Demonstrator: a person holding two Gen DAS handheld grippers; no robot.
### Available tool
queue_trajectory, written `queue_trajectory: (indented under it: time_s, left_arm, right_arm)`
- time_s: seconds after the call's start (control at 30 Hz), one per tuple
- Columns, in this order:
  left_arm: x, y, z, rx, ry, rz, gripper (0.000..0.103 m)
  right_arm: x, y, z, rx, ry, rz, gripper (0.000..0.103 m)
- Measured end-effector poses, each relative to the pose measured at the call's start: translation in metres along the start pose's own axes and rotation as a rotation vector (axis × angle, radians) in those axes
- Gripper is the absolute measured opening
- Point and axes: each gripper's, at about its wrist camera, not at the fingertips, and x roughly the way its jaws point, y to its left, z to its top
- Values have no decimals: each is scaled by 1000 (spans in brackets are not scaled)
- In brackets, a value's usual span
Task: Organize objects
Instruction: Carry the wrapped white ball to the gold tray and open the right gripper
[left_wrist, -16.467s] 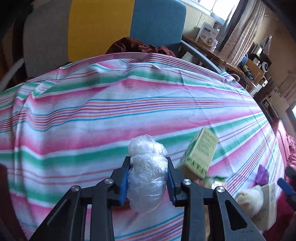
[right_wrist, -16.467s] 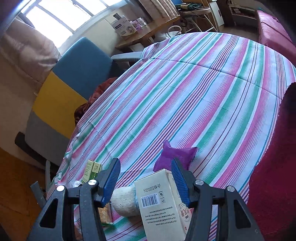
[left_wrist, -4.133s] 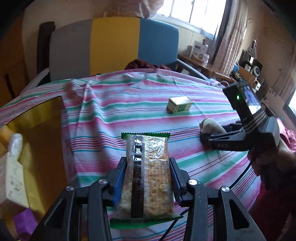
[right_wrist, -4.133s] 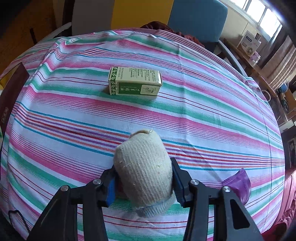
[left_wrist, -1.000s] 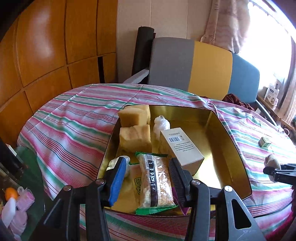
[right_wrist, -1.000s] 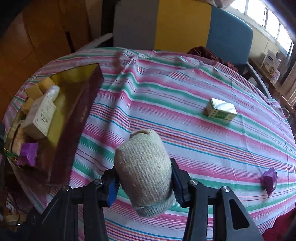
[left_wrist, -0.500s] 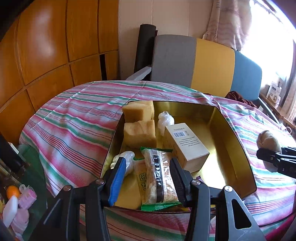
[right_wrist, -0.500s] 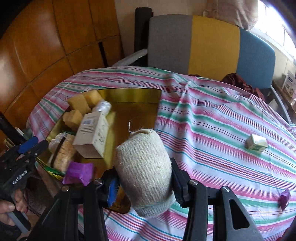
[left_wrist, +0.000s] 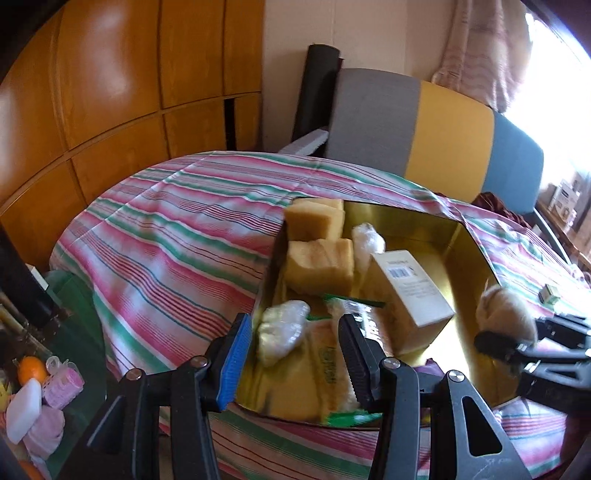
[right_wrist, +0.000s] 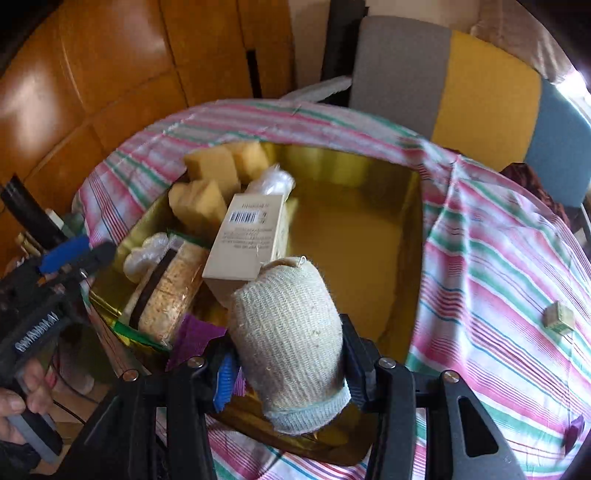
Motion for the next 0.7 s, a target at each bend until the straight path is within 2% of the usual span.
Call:
queue_trajectory:
  time_s: [0.2,0.3,0.47,0.7]
  left_arm:
    - [4,6,0,-10,8,5,52]
    - [4,5,-1,-5,9,2,55]
    - [4,3,-1,1,7,-1,56]
    - [-3,-6,0,25,-10,-16,58]
  right_arm:
    - [29,2,-7,9,74,13,52]
    - [22,-2,-11,23,42,38,59]
    - [1,-13,-14,69,-30,75,60]
    - [-34,-34,-20,102,-93,40,60]
